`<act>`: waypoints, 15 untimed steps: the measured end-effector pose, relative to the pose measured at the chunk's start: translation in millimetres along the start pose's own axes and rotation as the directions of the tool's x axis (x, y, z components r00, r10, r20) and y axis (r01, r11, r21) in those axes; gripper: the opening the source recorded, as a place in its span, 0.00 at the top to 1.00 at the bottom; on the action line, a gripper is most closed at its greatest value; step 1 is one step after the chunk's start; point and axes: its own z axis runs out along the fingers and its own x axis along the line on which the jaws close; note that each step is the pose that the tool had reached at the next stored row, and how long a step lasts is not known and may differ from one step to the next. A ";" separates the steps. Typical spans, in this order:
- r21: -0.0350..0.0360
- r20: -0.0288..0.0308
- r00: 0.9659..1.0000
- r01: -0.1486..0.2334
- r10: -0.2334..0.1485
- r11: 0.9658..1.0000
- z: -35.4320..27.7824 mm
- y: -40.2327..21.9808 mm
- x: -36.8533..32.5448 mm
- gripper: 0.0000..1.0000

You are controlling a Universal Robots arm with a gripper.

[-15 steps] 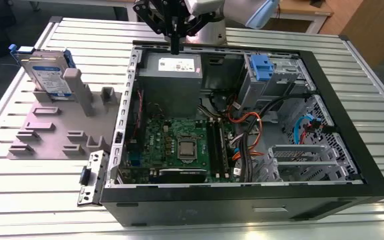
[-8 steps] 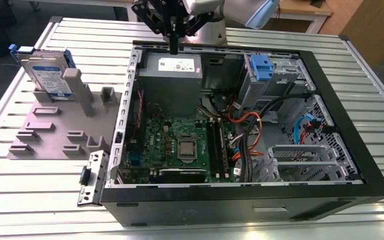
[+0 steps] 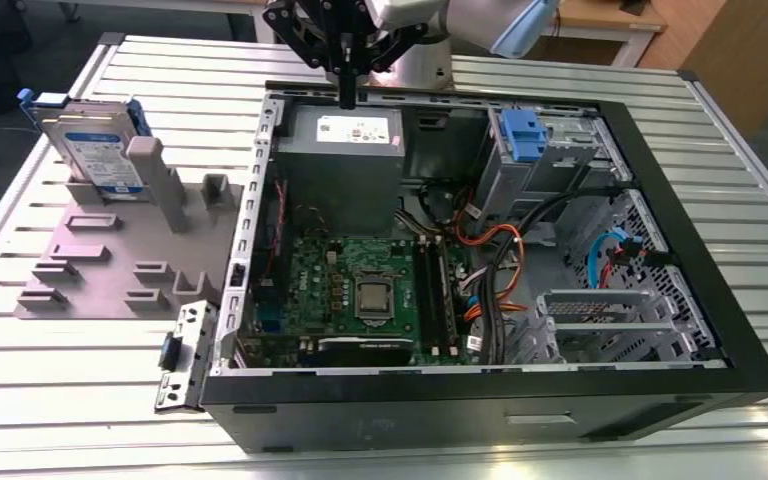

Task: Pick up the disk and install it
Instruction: 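Reach for the disk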

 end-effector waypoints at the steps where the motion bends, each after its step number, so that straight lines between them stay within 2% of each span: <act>1: 0.000 0.000 1.000 0.000 0.000 1.000 0.0 0.0 0.0 0.89; 15: 0.000 0.000 1.000 0.000 0.000 1.000 -0.1 -0.3 4.0 0.89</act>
